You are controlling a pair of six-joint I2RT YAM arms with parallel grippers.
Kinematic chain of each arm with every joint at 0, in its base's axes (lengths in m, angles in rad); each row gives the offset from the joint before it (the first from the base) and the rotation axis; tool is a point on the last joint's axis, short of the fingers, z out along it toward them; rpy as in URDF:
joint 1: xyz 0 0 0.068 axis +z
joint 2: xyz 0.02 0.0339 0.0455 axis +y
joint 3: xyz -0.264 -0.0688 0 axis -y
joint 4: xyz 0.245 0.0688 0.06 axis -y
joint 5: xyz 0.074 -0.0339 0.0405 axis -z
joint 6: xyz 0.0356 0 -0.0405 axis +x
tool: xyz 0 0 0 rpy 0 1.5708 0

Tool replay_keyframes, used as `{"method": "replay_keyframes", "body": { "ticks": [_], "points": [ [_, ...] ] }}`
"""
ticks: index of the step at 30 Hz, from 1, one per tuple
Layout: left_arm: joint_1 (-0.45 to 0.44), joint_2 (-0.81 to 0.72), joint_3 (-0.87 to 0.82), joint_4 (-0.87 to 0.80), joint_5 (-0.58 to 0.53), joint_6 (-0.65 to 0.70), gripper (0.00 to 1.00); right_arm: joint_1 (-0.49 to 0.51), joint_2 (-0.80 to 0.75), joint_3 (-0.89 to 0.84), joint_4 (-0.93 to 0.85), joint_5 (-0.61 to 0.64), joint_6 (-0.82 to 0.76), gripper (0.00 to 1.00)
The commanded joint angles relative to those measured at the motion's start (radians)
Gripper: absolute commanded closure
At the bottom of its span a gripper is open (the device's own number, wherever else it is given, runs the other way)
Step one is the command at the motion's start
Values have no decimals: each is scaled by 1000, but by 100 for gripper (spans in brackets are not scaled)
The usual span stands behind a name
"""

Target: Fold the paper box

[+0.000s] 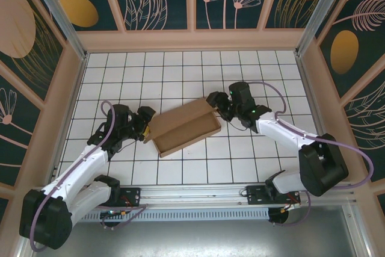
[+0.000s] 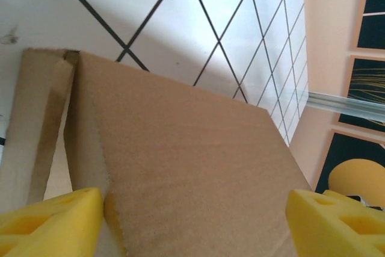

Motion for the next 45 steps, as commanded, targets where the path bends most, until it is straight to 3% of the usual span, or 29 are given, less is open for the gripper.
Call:
{"method": "replay_keyframes", "body": {
  "ticks": [1,10,19,23,29,36,45],
  "points": [
    [-15,-34,-15,71,32,43,23,38,-49,-64,21,27,-41,40],
    [-16,-92,-120,16,-3,137,26,74,-112,-219,66,96,-99,42],
    [-15,-171,1,-214,-171,300,24,125,-110,-241,29,225,-173,42],
    [-15,-172,-3,-279,-219,290,22,144,-104,-219,-28,293,-215,39],
    [-16,-137,-118,-187,-151,210,22,166,-91,-224,-24,285,-235,32],
    [-16,-67,-152,-108,-172,217,22,175,-100,-242,11,250,-262,27],
    [-16,0,-156,-92,-211,256,24,159,-290,-218,-27,254,-395,11]
  ]
}}
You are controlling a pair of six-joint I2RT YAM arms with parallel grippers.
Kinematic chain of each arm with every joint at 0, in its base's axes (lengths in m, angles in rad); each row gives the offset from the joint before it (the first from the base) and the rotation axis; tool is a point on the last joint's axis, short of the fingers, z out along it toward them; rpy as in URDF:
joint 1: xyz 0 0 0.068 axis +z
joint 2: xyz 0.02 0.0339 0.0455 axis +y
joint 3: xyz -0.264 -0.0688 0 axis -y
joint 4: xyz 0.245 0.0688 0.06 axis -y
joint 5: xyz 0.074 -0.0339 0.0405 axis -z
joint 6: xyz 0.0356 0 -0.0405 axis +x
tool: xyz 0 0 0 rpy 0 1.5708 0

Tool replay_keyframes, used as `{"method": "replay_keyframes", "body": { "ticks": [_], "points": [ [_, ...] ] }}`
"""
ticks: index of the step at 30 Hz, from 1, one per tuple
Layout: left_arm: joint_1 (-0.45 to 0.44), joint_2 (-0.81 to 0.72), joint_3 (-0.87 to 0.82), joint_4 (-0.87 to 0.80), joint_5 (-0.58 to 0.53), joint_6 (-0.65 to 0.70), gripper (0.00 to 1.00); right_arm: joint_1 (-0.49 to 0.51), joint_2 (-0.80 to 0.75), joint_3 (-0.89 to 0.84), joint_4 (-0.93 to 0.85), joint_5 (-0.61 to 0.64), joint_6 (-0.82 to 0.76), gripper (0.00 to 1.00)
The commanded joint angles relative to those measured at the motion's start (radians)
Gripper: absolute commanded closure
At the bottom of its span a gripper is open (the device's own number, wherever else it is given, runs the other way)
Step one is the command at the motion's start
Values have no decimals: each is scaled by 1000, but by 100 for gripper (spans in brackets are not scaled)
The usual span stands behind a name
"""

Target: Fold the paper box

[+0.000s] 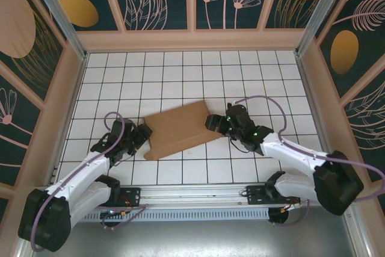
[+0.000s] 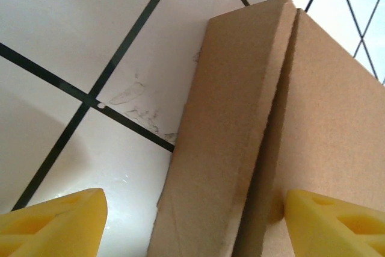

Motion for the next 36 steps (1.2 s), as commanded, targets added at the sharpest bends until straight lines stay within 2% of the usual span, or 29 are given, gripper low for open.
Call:
{"method": "replay_keyframes", "body": {
  "ticks": [1,4,10,15,19,24,26,29,32,34,36],
  "points": [
    [-3,16,-6,2,-38,34,24,-11,-74,7,3,13,-103,10],
    [-3,23,-5,8,-47,51,26,-42,-66,-12,41,-59,-144,12],
    [-3,56,11,18,-58,92,31,-75,85,10,61,-78,-184,20],
    [-3,102,26,48,-57,136,40,-72,206,6,101,-90,-191,33],
    [-2,151,39,87,-51,169,48,-71,270,-21,135,-98,-198,51],
    [-5,209,97,90,-60,213,49,-69,269,-30,127,-143,-194,62],
    [-4,234,141,81,-72,257,50,-60,203,-28,118,-142,-211,61],
    [-4,299,194,84,-57,314,55,-56,67,-8,76,-67,-272,47],
    [-6,373,223,122,-16,371,67,-84,-3,18,66,-20,-329,34],
    [-5,404,231,175,32,438,71,-136,12,25,74,-67,-325,28],
    [-5,400,222,233,65,480,74,-203,50,22,103,-175,-300,23]
  ]
}}
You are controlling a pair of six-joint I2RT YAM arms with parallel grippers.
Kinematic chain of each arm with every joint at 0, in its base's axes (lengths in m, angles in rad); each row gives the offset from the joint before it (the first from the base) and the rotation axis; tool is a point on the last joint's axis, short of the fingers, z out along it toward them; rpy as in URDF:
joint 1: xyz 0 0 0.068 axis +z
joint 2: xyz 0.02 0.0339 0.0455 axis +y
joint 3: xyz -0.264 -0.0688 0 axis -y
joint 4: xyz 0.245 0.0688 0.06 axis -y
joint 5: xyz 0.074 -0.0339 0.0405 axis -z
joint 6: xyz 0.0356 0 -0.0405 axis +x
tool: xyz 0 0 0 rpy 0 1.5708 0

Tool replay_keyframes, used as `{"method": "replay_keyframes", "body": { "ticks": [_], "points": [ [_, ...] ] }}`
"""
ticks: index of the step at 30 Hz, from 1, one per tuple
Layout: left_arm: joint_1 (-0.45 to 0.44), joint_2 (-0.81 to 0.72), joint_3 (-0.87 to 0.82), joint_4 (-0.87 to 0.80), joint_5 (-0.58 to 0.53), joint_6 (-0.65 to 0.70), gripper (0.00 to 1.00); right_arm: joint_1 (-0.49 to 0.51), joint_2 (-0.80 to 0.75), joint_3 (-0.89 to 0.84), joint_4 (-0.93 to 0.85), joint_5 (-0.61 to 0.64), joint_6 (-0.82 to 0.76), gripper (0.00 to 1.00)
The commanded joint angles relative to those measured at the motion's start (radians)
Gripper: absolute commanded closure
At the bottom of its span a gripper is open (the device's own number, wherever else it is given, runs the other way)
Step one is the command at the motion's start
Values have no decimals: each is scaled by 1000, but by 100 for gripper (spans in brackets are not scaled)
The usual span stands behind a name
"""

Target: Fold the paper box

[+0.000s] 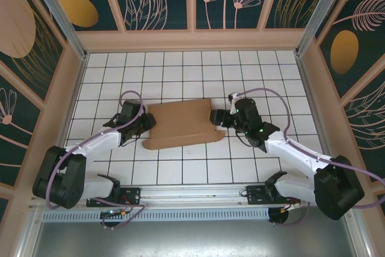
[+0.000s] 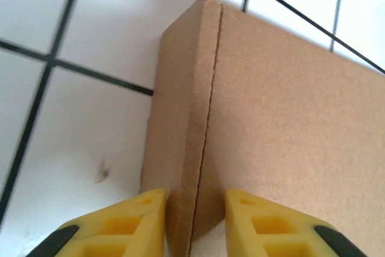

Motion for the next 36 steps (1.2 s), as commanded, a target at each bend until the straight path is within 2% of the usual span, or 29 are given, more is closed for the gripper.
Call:
{"method": "replay_keyframes", "body": {
  "ticks": [1,3,6,11,15,18,27,34,36],
  "points": [
    [-5,14,4,72,85,122,74,-85,53,-2,15,-99,1,22],
    [-5,24,4,136,184,137,74,-109,75,-22,62,-149,18,20],
    [-6,71,9,227,319,127,74,-119,105,-43,88,-138,39,19],
    [-4,144,41,256,383,141,77,-200,149,-100,163,-195,98,19],
    [-3,184,50,281,427,137,79,-273,150,-116,151,-222,96,16],
    [1,208,53,296,455,138,82,-319,165,-127,173,-295,92,15],
    [73,289,52,348,581,121,88,-395,187,-165,220,-378,118,12],
    [105,322,65,328,599,127,89,-414,164,-189,239,-464,152,11],
    [106,328,74,317,600,134,89,-414,140,-179,213,-456,155,9]
  ]
}}
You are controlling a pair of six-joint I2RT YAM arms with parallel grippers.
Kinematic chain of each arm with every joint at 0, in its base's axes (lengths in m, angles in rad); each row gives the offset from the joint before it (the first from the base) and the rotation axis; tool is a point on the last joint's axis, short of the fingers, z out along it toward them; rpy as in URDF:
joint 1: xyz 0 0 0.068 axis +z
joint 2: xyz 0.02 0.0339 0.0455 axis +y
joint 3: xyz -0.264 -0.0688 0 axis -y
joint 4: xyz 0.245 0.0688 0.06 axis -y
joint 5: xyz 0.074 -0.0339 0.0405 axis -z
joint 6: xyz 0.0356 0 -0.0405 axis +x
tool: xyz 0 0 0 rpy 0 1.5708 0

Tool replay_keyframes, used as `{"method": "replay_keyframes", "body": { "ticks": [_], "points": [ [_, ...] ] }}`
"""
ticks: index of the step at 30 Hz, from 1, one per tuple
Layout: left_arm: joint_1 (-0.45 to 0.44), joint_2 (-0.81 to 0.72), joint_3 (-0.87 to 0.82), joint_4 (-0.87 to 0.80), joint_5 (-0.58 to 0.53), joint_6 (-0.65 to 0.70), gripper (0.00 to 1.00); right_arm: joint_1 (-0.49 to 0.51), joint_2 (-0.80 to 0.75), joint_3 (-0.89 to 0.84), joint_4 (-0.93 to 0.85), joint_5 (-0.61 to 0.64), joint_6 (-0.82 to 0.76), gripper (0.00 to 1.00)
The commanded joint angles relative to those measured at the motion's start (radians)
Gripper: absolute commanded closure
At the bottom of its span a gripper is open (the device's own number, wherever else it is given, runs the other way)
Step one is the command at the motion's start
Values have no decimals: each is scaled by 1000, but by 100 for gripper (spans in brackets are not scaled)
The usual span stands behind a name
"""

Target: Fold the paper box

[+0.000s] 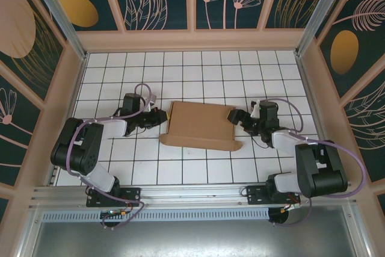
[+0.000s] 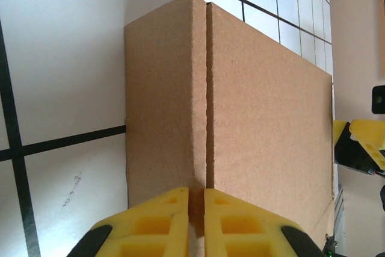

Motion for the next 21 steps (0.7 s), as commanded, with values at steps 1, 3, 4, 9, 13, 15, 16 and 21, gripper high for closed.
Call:
{"method": "replay_keyframes", "body": {
  "ticks": [1,3,4,9,13,15,16,21],
  "points": [
    [9,30,24,-34,0,24,89,-5,-81,4,-4,-15,5,9],
    [10,38,34,-50,-2,34,90,1,-188,25,-68,84,-30,9],
    [13,45,37,-59,-5,39,90,1,-244,33,-82,113,-47,9],
    [33,68,34,-54,-3,32,90,49,-305,153,-246,173,-143,11],
    [46,79,38,-61,-1,30,91,285,-278,274,-382,433,-336,11],
    [48,84,43,-71,0,38,91,392,-250,330,-435,580,-418,12],
    [49,85,43,-73,-2,42,91,419,-243,345,-449,619,-437,12],
    [50,88,44,-86,-14,52,92,385,-294,293,-377,567,-377,14]
  ]
}}
